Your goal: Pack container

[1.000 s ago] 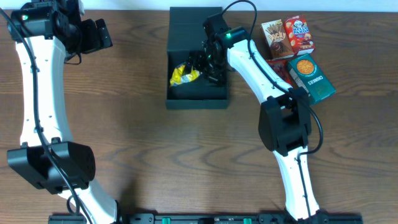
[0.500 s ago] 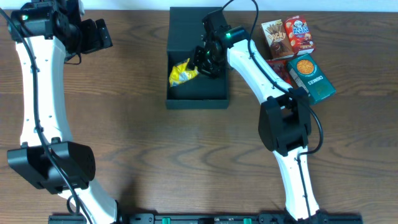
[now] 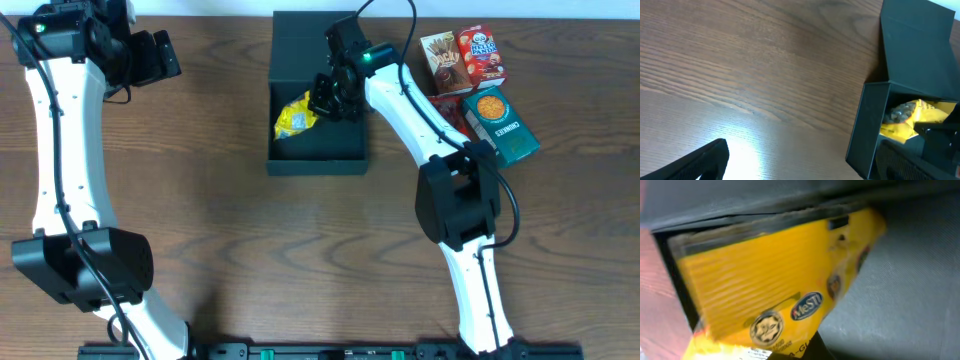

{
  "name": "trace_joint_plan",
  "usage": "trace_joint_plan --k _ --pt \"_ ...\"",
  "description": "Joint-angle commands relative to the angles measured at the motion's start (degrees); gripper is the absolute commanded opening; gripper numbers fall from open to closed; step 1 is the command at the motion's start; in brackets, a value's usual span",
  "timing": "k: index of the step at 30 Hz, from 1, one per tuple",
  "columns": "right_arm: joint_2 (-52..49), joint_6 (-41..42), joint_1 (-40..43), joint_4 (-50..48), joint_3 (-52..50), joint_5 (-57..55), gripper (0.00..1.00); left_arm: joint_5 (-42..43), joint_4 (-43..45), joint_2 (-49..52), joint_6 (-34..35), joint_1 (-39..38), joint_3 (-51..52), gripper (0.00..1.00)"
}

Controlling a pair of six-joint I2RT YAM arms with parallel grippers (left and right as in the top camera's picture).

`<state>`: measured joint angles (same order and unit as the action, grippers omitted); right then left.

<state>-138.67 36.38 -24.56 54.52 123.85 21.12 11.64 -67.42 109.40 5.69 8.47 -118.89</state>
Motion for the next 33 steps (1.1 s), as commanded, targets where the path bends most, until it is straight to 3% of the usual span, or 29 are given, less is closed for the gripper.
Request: trace_joint_plan --k 1,12,17,27,33 --pt "2.5 -11.7 0.2 0.2 3.4 7.3 0.01 -0.2 0.0 0.4 -1.0 0.2 -0.1 0.95" --pt "2.5 -35.7 4.9 4.4 7.7 41.8 0.01 -0.2 0.0 0.4 -1.0 0.2 -0.1 0.95" --pt "2.5 -46.4 7.8 8.7 7.7 49.3 0.01 -0.2 0.0 0.4 -1.0 0.2 -0.1 0.95" --pt "2.3 -48.5 7.0 9.6 7.1 46.7 0.01 -0.2 0.0 0.4 -1.0 0.2 -0.1 0.95" --pt "2.3 -51.9 7.1 8.0 7.1 55.9 0.01 -0.2 -0.1 0.4 -1.0 0.2 -0.1 0.95"
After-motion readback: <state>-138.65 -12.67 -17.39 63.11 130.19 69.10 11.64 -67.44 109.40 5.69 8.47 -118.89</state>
